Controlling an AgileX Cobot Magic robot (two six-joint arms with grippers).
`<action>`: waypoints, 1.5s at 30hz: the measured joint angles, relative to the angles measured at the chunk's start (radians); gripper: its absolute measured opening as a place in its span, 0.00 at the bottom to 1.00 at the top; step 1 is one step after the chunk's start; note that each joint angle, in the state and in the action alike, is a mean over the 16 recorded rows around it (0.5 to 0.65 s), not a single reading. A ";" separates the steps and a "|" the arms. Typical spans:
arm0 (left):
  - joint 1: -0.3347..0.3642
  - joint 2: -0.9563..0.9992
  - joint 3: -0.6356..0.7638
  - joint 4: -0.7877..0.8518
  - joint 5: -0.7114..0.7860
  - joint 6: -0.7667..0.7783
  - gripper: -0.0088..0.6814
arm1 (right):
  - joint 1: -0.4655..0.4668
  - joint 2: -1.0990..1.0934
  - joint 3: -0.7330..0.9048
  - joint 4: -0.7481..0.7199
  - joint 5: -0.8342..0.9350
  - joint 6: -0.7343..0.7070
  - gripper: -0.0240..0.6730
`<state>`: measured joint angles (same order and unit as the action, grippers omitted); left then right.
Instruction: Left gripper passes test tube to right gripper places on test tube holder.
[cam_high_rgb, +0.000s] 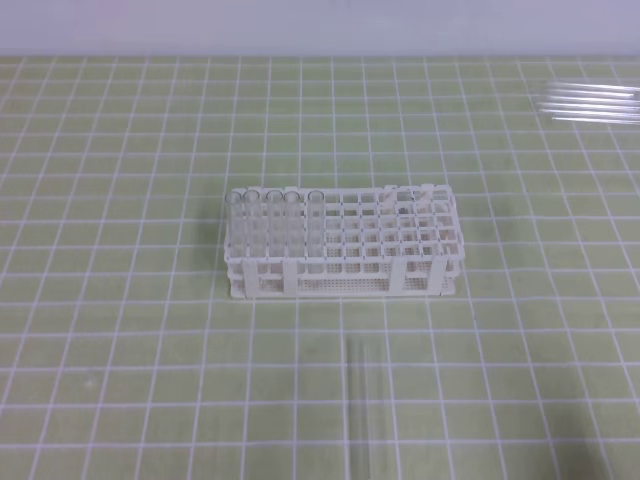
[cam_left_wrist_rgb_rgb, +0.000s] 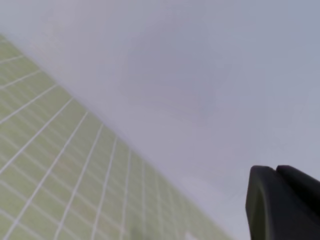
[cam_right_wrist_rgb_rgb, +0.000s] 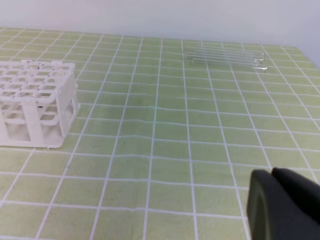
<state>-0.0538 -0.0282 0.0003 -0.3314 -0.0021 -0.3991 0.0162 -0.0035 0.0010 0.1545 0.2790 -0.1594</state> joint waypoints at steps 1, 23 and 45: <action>0.000 0.000 -0.008 0.000 0.017 -0.011 0.01 | 0.000 0.000 0.000 0.000 0.000 0.000 0.01; -0.006 0.552 -0.521 -0.205 1.037 0.559 0.01 | 0.000 0.002 0.000 0.000 0.000 0.000 0.01; -0.696 1.343 -0.953 0.150 1.035 0.279 0.01 | 0.000 0.002 0.000 0.000 0.000 0.000 0.01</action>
<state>-0.7497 1.3148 -0.9524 -0.1814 1.0327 -0.1198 0.0162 -0.0020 0.0010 0.1545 0.2790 -0.1594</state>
